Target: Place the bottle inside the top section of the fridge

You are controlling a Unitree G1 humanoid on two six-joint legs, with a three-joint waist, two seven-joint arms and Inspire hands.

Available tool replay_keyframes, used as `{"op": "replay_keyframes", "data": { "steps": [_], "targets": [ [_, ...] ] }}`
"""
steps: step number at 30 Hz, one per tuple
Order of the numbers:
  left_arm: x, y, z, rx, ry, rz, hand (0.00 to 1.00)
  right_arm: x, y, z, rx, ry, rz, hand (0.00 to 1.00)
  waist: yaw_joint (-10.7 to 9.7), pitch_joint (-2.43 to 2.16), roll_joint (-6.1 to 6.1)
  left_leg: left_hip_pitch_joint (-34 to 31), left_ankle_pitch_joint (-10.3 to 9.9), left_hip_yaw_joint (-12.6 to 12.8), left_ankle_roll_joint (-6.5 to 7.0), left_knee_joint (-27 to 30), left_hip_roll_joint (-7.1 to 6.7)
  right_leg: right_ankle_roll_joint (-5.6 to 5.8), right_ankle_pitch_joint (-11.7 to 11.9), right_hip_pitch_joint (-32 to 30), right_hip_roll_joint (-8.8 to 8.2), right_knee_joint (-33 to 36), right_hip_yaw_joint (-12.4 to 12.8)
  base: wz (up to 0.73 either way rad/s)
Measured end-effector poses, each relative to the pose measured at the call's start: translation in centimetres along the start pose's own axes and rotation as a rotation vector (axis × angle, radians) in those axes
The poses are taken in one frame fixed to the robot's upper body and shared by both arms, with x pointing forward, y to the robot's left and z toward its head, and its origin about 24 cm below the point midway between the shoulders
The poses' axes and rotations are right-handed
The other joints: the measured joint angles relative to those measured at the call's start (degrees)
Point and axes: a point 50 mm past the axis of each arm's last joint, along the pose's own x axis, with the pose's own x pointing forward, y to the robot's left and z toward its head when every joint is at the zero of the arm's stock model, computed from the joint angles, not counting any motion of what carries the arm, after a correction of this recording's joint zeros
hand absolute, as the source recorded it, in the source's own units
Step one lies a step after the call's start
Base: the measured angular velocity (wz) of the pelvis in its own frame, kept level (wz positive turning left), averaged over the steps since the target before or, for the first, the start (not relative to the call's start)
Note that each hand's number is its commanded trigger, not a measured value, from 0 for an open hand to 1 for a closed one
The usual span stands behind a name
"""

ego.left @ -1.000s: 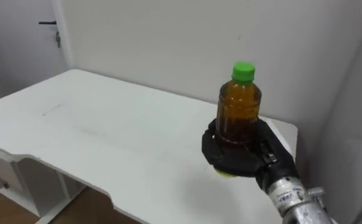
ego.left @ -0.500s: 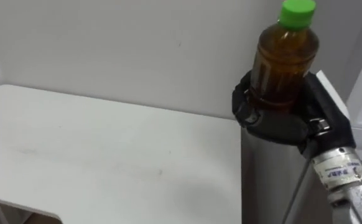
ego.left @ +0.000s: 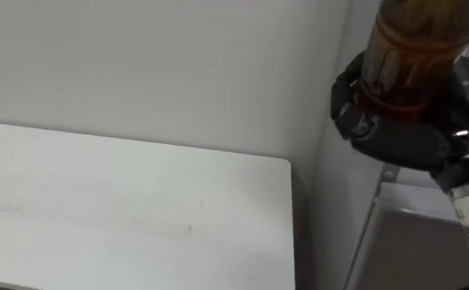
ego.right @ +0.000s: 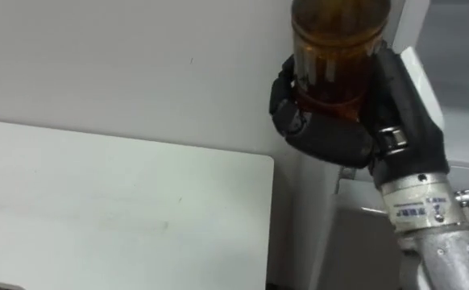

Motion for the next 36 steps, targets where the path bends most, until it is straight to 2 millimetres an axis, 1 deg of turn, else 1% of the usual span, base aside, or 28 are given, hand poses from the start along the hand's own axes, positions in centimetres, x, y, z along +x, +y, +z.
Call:
{"op": "replay_keyframes", "data": {
  "steps": [1, 3, 4, 5, 7, 9, 11, 14, 16, 18, 20, 21, 23, 26, 28, 31, 33, 35, 36],
  "targets": [
    [0.0, 0.1, -0.2, -0.007, 0.004, 0.003, 0.00, 0.0, -0.3, 0.1, -0.005, -0.003, -0.010, 1.00, -0.65, 0.08, 0.02, 0.59, -0.27, 0.03, -0.02, -0.01, 0.11, 0.01, 0.00, 0.51, 0.10, -0.02, 0.14, -0.14],
    [0.0, 0.3, -0.1, -0.023, 0.002, 0.012, 0.00, -0.1, -0.8, 0.1, -0.017, -0.002, -0.030, 1.00, -0.71, 0.20, 0.30, 1.30, -0.72, 0.86, -0.19, 0.03, 0.43, -0.03, 0.03, 0.67, 0.45, 0.07, 1.27, -0.25],
    [0.0, 0.4, -0.2, -0.029, 0.003, 0.015, 0.00, -0.2, -1.1, 0.1, -0.025, -0.002, -0.040, 1.00, -1.11, 0.25, 0.38, 1.41, -1.04, 1.23, -0.28, 0.17, 0.61, -0.13, 0.08, 0.97, 0.65, 0.06, 1.80, -0.23],
    [0.0, 0.4, -0.2, -0.033, 0.003, 0.017, 0.00, -0.3, -1.5, 0.2, -0.034, -0.001, -0.050, 1.00, -1.92, 0.28, 0.42, 1.40, -1.26, 1.35, -0.31, 0.30, 0.75, -0.14, 0.09, 1.08, 0.73, 0.11, 1.91, -0.17],
    [0.0, 0.4, -0.1, -0.033, 0.003, 0.016, 0.00, -0.4, -1.9, 0.3, -0.042, -0.004, -0.064, 1.00, -2.62, 0.24, 0.55, 1.45, -1.31, 1.82, -0.33, 0.33, 0.87, -0.20, 0.12, 0.94, 0.85, 0.12, 2.50, -0.15],
    [0.0, 0.4, -0.1, -0.033, 0.000, 0.016, 0.00, -0.7, -2.3, 0.3, -0.052, -0.001, -0.076, 1.00, -2.92, 0.14, 0.66, 1.51, -1.37, 2.85, -0.39, 0.34, 1.15, -0.41, 0.29, 0.63, 1.07, 0.14, 3.27, -0.23],
    [0.0, 0.4, -0.1, -0.032, 0.000, 0.014, 0.00, -0.9, -2.5, 0.2, -0.055, 0.010, -0.082, 1.00, -3.95, 0.13, 0.83, 1.46, -1.38, 3.23, -0.42, 0.36, 1.31, -0.51, 0.48, 0.36, 1.27, 0.08, 3.62, -0.13],
    [0.0, 0.5, 0.2, -0.032, -0.012, 0.016, 0.00, -1.2, -2.8, -0.1, -0.037, 0.032, -0.092, 1.00, -4.03, 0.04, 1.07, 1.50, -1.45, 4.14, -0.59, 0.62, 1.64, -0.72, 0.64, -0.43, 1.63, 0.05, 4.31, -0.15],
    [0.0, 0.5, 0.4, -0.032, -0.018, 0.019, 0.00, -1.4, -3.1, -0.2, -0.033, 0.042, -0.103, 1.00, -4.21, 0.05, 1.04, 1.49, -1.41, 4.16, -0.66, 0.71, 1.71, -0.77, 0.67, -0.51, 1.70, 0.06, 4.35, -0.03],
    [0.0, 0.5, 0.4, -0.032, -0.022, 0.020, 0.00, -1.5, -3.4, -0.3, -0.038, 0.051, -0.124, 1.00, -4.28, 0.08, 0.95, 1.56, -1.44, 4.19, -0.71, 0.75, 1.76, -0.77, 0.67, -0.50, 1.76, 0.05, 4.35, 0.00],
    [-0.1, 0.6, 0.7, -0.032, -0.032, 0.021, 0.00, -1.5, -3.8, -0.6, -0.023, 0.066, -0.141, 1.00, -4.55, 0.22, 0.55, 1.55, -1.46, 4.19, -0.74, 0.73, 1.78, -0.77, 0.67, -0.40, 1.79, 0.05, 4.34, 0.00],
    [-0.1, 0.6, 0.7, -0.032, -0.036, 0.022, 0.00, -1.5, -3.9, -0.7, -0.022, 0.073, -0.144, 1.00, -4.56, 0.22, 0.39, 1.52, -1.46, 4.19, -0.74, 0.73, 1.78, -0.77, 0.67, -0.39, 1.78, 0.05, 4.36, 0.00],
    [-0.1, 0.6, 1.0, -0.031, -0.047, 0.023, 0.00, -1.5, -4.4, -1.3, -0.024, 0.104, -0.162, 1.00, -4.74, 0.29, -0.34, 1.40, -1.47, 4.16, -0.74, 0.74, 1.77, -0.77, 0.67, -0.36, 1.76, 0.04, 4.29, 0.00],
    [-0.1, 0.9, 0.8, -0.049, -0.043, 0.033, 0.00, -1.7, -5.2, -2.0, 0.003, 0.140, -0.192, 1.00, -4.61, 0.36, -1.14, 1.24, -1.60, 3.94, -0.80, 0.84, 1.79, -0.77, 0.67, -0.29, 1.75, 0.03, 4.06, 0.02],
    [-0.1, 1.1, 0.5, -0.060, -0.033, 0.041, 0.00, -1.8, -5.9, -2.6, 0.015, 0.168, -0.216, 1.00, -4.16, 0.18, -1.43, 1.00, -1.78, 3.88, -0.82, 0.99, 1.83, -0.77, 0.67, -0.34, 1.78, 0.06, 4.02, 0.00],
    [-0.2, 1.3, 0.0, -0.064, -0.019, 0.045, 0.00, -2.1, -7.0, -3.6, 0.002, 0.214, -0.260, 1.00, -3.85, 0.18, -1.42, 0.37, -2.01, 3.47, -0.74, 1.55, 1.83, -0.75, 0.68, -0.39, 1.70, 0.04, 3.48, 0.06],
    [-0.3, 1.3, -0.3, -0.063, -0.011, 0.044, 0.00, -2.4, -7.3, -4.4, 0.018, 0.252, -0.277, 1.00, -3.56, 0.23, -1.31, 0.35, -2.01, 3.18, -0.74, 1.56, 1.75, -0.74, 0.68, -0.33, 1.61, 0.04, 3.13, 0.07],
    [-0.3, 1.3, -0.2, -0.061, -0.011, 0.048, 0.00, -2.9, -7.8, -5.8, 0.039, 0.326, -0.308, 1.00, -2.37, 0.30, -1.18, 0.43, -2.00, 3.21, -0.74, 1.45, 1.75, -0.74, 0.68, -0.36, 1.62, 0.05, 3.10, 0.00],
    [-0.3, 1.3, -0.2, -0.061, -0.012, 0.049, 0.00, -3.1, -7.9, -6.2, 0.038, 0.345, -0.317, 1.00, -2.07, 0.30, -1.17, 0.43, -1.99, 3.21, -0.74, 1.42, 1.75, -0.74, 0.68, -0.42, 1.62, 0.06, 3.09, 0.00]
  ]
}}
